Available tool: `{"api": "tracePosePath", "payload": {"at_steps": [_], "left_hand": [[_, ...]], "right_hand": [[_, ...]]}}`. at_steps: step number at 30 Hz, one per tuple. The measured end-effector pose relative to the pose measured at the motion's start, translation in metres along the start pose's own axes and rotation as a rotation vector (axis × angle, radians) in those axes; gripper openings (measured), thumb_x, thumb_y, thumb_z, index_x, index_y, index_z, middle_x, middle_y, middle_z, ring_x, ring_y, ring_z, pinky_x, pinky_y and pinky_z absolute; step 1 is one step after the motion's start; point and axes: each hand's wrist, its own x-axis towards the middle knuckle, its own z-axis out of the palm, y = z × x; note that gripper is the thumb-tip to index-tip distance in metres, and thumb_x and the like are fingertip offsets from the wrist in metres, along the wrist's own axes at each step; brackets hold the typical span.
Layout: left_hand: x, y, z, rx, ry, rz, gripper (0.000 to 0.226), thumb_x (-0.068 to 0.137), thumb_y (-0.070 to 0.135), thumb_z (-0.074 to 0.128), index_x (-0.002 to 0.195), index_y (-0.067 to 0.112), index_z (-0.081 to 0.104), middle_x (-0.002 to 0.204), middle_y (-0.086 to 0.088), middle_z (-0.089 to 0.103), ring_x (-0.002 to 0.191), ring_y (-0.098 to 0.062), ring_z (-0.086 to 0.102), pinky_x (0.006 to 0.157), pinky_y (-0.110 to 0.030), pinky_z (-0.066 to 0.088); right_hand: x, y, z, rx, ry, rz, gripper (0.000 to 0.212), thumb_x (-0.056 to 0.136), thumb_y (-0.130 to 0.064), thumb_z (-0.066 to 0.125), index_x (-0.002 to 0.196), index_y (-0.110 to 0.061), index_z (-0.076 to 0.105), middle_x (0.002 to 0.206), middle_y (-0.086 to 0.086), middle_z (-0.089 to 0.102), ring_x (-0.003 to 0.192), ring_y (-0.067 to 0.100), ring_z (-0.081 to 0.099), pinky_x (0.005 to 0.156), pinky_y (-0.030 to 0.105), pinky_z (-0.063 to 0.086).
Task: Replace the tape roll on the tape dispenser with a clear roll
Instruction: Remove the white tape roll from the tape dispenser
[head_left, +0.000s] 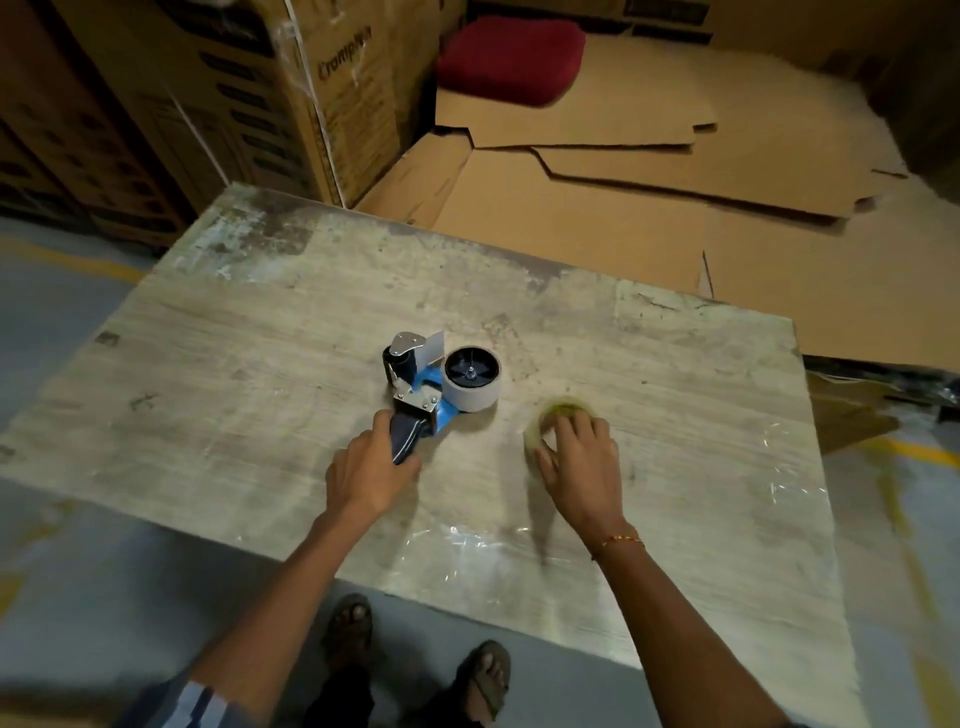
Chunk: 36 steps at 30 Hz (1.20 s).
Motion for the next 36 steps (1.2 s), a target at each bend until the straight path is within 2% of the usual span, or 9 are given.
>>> {"api": "tracePosePath", "payload": {"at_steps": [5,10,13,16,20,27,30,33,36], "left_hand": [[-0.018,0.005,-0.014,-0.119,0.025,0.004,0.052,0.086,0.041,0.066,0.131,0.023,0.047,0.102,-0.005,0.070,0.092,-0.030,0.065,0.073,-0.034,0.046],[-0.016,-0.012,-0.013,-0.204,0.042,0.043,0.050,0.084,0.040,0.070,0.129,0.031,0.051,0.097,0.006,0.069,0.088,-0.020,0.064,0.075,-0.033,0.048],[-0.005,-0.028,-0.002,-0.165,0.089,0.130,0.052,0.082,0.036,0.071,0.129,0.031,0.051,0.098,0.004,0.071,0.089,-0.024,0.067,0.077,-0.037,0.053],[0.005,-0.043,0.011,-0.101,0.157,0.263,0.054,0.079,0.033,0.073,0.128,0.029,0.052,0.089,0.009,0.066,0.075,-0.018,0.061,0.066,-0.031,0.048],[0.018,-0.063,0.017,-0.142,0.194,0.335,0.051,0.078,0.032,0.073,0.124,0.032,0.052,0.084,0.008,0.067,0.073,-0.021,0.062,0.066,-0.034,0.050],[0.015,-0.084,0.016,-0.363,0.152,0.459,0.038,0.073,0.053,0.063,0.109,0.045,0.055,0.079,0.007,0.070,0.072,-0.014,0.066,0.067,-0.042,0.055],[0.004,-0.090,0.020,-0.497,0.146,0.515,0.034,0.073,0.057,0.063,0.105,0.046,0.060,0.078,0.011,0.068,0.071,-0.017,0.065,0.066,-0.048,0.054],[-0.012,-0.098,0.025,-0.601,0.147,0.549,0.032,0.071,0.059,0.063,0.101,0.049,0.061,0.077,0.004,0.065,0.070,-0.029,0.065,0.061,-0.051,0.052],[-0.033,-0.108,0.027,-0.723,0.094,0.568,0.036,0.067,0.053,0.068,0.100,0.038,0.066,0.065,-0.005,0.055,0.054,-0.029,0.051,0.048,-0.039,0.042]], "right_hand": [[0.001,-0.026,0.003,0.163,0.143,-0.127,0.028,0.090,-0.028,0.066,0.115,-0.016,0.066,0.110,0.005,0.061,0.099,0.028,0.054,0.080,0.042,0.049],[0.007,-0.033,0.022,0.022,0.092,-0.031,0.030,0.085,-0.023,0.070,0.114,-0.016,0.064,0.110,0.006,0.060,0.093,0.033,0.057,0.068,0.044,0.050],[0.020,-0.030,0.035,0.107,0.088,0.000,0.025,0.086,-0.006,0.066,0.110,-0.008,0.063,0.109,0.010,0.053,0.082,0.032,0.057,0.062,0.042,0.050],[0.036,-0.038,0.043,0.204,0.168,0.029,0.013,0.091,-0.009,0.063,0.104,-0.005,0.062,0.108,0.011,0.050,0.073,0.030,0.058,0.061,0.036,0.048],[0.048,-0.048,0.055,0.377,0.298,0.089,0.017,0.097,-0.018,0.055,0.110,-0.010,0.064,0.114,0.007,0.053,0.081,0.024,0.061,0.069,0.034,0.047],[0.033,-0.048,0.060,0.368,0.477,-0.097,0.014,0.099,-0.019,0.053,0.109,-0.016,0.063,0.106,-0.001,0.060,0.082,0.014,0.055,0.068,0.034,0.046],[0.018,-0.041,0.059,0.168,0.515,-0.239,0.017,0.096,-0.021,0.057,0.109,-0.012,0.064,0.105,0.005,0.058,0.081,0.023,0.057,0.068,0.038,0.049],[-0.004,-0.035,0.067,-0.085,0.497,-0.253,0.024,0.094,-0.032,0.052,0.103,-0.013,0.065,0.099,0.007,0.061,0.083,0.032,0.056,0.069,0.040,0.046],[-0.033,-0.048,0.075,0.208,0.489,-0.249,0.029,0.092,-0.025,0.052,0.112,-0.010,0.066,0.108,0.008,0.064,0.097,0.032,0.061,0.081,0.038,0.048]]}}
